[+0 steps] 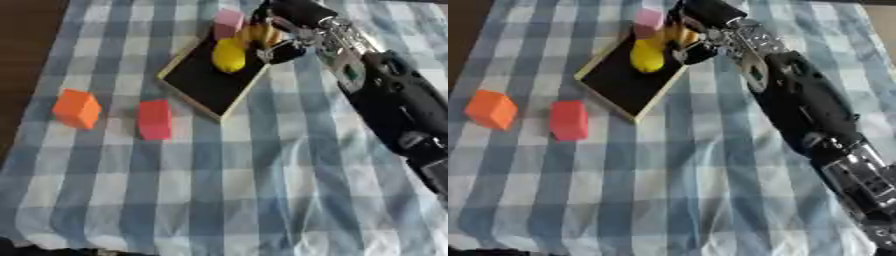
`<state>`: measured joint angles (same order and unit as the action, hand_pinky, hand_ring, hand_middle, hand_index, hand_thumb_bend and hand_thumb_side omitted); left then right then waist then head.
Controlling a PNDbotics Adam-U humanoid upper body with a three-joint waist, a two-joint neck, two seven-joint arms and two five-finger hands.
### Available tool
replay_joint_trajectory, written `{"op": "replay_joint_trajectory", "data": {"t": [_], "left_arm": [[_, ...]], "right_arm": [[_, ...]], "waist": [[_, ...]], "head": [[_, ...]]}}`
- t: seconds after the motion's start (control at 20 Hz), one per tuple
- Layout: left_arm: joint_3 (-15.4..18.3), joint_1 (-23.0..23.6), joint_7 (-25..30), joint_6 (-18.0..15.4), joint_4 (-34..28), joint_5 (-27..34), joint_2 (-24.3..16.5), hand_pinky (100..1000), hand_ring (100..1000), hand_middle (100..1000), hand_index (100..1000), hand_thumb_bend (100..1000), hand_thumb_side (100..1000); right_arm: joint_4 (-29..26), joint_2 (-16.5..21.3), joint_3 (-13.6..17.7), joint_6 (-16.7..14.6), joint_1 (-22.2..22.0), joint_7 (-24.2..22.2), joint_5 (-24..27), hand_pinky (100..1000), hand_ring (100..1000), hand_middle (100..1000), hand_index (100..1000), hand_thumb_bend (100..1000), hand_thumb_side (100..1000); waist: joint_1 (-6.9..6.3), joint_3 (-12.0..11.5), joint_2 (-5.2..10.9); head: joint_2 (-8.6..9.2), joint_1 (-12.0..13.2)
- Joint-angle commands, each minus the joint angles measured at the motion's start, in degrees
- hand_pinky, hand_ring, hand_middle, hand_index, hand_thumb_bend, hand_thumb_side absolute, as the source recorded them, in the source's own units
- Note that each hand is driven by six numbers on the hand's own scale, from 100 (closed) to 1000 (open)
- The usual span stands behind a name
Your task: Pick up objects on the table and place them in the box.
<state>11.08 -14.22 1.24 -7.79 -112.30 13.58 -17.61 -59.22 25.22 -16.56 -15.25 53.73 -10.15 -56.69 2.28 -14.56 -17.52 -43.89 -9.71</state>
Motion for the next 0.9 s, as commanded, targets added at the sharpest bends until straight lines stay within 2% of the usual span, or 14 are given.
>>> {"op": "replay_joint_trajectory", "data": {"t": [0.05, 0.1, 0.2, 0.4, 0.55, 0.65, 0.8, 0.9], "left_arm": [[-0.04, -0.63, 0.29, -0.07, -0.58, 0.14, -0.55, 788, 785, 665, 786, 100, 641], [-0.04, -0.63, 0.32, -0.05, -0.56, 0.15, -0.53, 789, 786, 665, 786, 100, 641], [-0.04, -0.62, 0.37, 0.02, -0.46, 0.15, -0.52, 789, 786, 665, 785, 100, 642], [-0.08, -0.6, 0.49, 0.06, -0.43, 0.22, -0.48, 789, 787, 666, 786, 100, 642], [-0.08, -0.6, 0.51, 0.08, -0.44, 0.23, -0.48, 789, 787, 666, 786, 100, 642], [-0.11, -0.61, 0.55, 0.12, -0.44, 0.25, -0.45, 789, 787, 666, 786, 100, 642], [-0.08, -0.53, 0.56, 0.16, -0.42, 0.25, -0.47, 789, 788, 666, 785, 100, 643], [-0.06, -0.48, 0.54, 0.19, -0.41, 0.23, -0.48, 789, 788, 667, 786, 100, 643]], "right_arm": [[0.57, 0.29, 0.49, -0.77, 1.12, -1.3, -2.52, 915, 965, 780, 883, 100, 274], [0.62, 0.21, 0.55, -0.94, 1.14, -2.07, -3.06, 930, 999, 829, 918, 100, 249], [0.29, 0.2, 0.7, -1.01, 1.18, -3.51, -3.8, 951, 1000, 892, 954, 100, 207], [-1.28, 0.27, 0.93, 0.03, 1.24, -5.38, -4.04, 982, 1000, 920, 995, 100, 105], [-3.06, 0.61, 0.95, 1.18, 1.34, -6.39, -3.59, 995, 1000, 928, 1000, 100, 179], [-3.72, 0.7, 1.06, 1.91, 1.31, -6.98, -3.44, 996, 1000, 924, 1000, 100, 194], [-5.0, 1.07, 1.3, 2.43, 1.16, -8.05, -2.43, 999, 1000, 925, 1000, 100, 175], [-6.28, 1.44, 1.56, 2.63, 1.02, -9.0, -1.18, 1000, 1000, 928, 1000, 100, 100]], "waist": [[-0.04, -0.05, 0.14], [-0.04, -0.04, 0.13], [-0.03, 0.02, 0.11], [0.01, 0.14, 0.13], [0.02, 0.25, 0.2], [0.01, 0.29, 0.25], [0.04, 0.4, 0.36], [0.06, 0.53, 0.45]], "head": [[-0.23, -0.15], [-0.23, -0.14], [-0.23, -0.01], [-0.23, 0.15], [-0.23, 0.26], [-0.23, 0.27], [-0.23, 0.39], [-0.23, 0.56]]}}
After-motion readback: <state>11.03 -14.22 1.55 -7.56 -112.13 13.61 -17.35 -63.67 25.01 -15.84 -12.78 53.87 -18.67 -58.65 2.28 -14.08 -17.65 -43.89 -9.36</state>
